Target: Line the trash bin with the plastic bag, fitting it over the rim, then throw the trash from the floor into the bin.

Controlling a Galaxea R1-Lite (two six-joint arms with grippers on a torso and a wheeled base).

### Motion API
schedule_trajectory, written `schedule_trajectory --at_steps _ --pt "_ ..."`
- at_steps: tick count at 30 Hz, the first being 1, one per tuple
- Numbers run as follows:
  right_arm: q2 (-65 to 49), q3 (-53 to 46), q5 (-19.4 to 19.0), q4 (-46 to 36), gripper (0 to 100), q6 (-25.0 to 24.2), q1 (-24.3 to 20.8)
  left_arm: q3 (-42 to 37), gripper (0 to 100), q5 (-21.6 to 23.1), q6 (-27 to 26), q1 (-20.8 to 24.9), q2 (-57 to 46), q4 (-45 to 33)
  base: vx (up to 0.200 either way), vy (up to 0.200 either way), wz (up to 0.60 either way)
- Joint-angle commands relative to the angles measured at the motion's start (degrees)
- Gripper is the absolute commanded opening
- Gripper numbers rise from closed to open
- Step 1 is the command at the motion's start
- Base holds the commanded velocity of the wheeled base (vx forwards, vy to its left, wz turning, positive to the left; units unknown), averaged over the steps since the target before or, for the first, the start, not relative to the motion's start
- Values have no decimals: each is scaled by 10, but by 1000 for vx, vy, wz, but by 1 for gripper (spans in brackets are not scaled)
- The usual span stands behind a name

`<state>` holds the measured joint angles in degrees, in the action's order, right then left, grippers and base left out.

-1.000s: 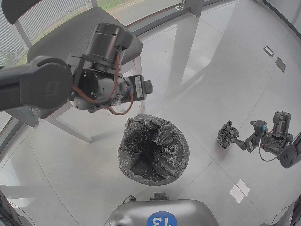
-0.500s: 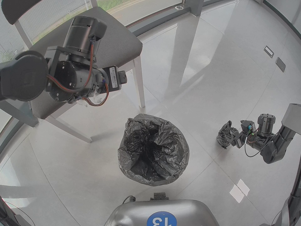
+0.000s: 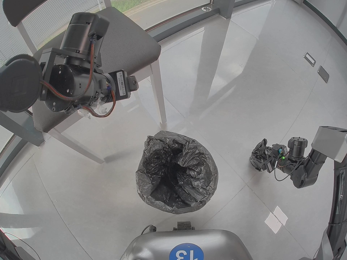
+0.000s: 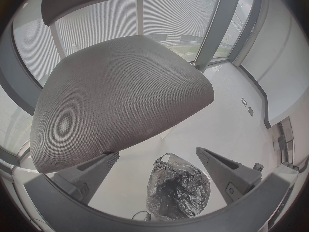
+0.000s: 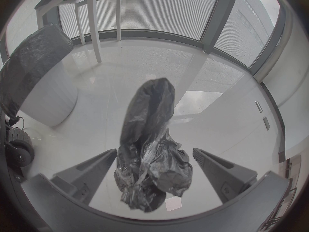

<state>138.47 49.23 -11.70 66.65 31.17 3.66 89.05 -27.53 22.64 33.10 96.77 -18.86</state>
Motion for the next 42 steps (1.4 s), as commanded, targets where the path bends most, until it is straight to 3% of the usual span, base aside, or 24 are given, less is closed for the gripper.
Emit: schedule_trajectory --at_steps 1,18,27,30,32,35,36,37,42 --pt "43 32 -3 0 0 -8 -1 0 100 -2 -2 -5 -5 1 0 0 0" --pt "23 -11 -5 26 0 -15 -22 -69 100 -2 -1 -14 -38 18 0 0 0" --pt "-137 -86 -7 39 0 -12 -27 -71 100 -2 0 -12 -38 24 0 0 0" --pt "-218 -104 -25 37 0 -14 -35 -74 100 -10 -1 -11 -38 24 0 0 0" --pt "-259 -121 -50 38 0 -20 -68 -74 100 -17 -1 -12 -34 24 0 0 0" --pt "-306 -151 -67 38 0 -70 -129 -81 100 -27 0 -12 -34 23 0 0 0" --pt "-306 -151 -67 38 0 -70 -129 -81 100 -27 0 -12 -34 23 0 0 0" --pt "-320 -163 -68 42 0 -114 -186 -93 100 -29 0 -12 -40 23 0 0 0" --pt "-319 -162 -68 53 0 -157 -281 -102 100 -31 1 -14 -43 24 0 0 0"
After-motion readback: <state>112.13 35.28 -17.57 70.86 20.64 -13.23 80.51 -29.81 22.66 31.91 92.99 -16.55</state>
